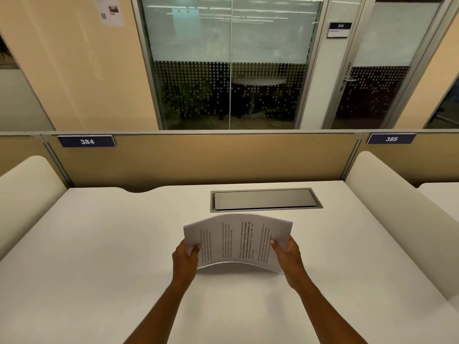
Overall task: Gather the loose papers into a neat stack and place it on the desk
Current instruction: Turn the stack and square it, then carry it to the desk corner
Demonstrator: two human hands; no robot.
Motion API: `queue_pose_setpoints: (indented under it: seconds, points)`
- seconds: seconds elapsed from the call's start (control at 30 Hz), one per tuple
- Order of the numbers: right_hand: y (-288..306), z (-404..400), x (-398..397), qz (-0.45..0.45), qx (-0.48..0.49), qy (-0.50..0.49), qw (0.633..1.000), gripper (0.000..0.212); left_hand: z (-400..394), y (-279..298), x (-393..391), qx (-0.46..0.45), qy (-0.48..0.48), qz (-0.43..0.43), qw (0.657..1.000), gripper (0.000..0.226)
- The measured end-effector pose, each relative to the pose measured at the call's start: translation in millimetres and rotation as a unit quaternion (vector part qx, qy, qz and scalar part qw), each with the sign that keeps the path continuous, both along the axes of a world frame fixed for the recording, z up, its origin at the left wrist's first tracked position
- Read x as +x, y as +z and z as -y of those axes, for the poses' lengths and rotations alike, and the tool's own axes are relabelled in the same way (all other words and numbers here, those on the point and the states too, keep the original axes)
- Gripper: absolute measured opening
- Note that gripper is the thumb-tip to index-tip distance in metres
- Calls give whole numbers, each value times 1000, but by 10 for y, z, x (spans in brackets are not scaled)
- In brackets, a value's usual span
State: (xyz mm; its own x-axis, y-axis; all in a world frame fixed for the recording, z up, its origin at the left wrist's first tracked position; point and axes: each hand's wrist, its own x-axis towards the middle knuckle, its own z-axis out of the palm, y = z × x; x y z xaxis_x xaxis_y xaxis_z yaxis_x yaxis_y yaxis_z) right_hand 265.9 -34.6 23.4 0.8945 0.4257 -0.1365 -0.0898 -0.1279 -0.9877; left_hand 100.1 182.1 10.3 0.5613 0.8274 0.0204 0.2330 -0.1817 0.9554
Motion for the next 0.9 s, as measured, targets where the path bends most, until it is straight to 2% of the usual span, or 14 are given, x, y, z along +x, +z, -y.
queue_pose_setpoints:
  seconds: [0.3,0.53,0.67,0.73,0.83,0.9]
  points:
    - [-105,-36,31,-15,-14,-6,1000,35,-38,-62,-2,-20,-14,-33,999,29]
    - [46,-41,198,15,-2,4,1000,27,-163,285,110,36,-66,-39,996,28]
    - [168,-16,332,34,13,-16,999,30,-346,607,191,87,-127,-37,987,45]
    - [235,5,411,49,3,-18,999,32,-453,755,252,122,-142,-51,981,37]
    - [337,12,524,89,-27,-2,996,33,-598,982,373,160,-151,-73,973,13]
    - [422,5,585,114,-43,10,993,33,-663,1165,438,180,-162,-79,967,14]
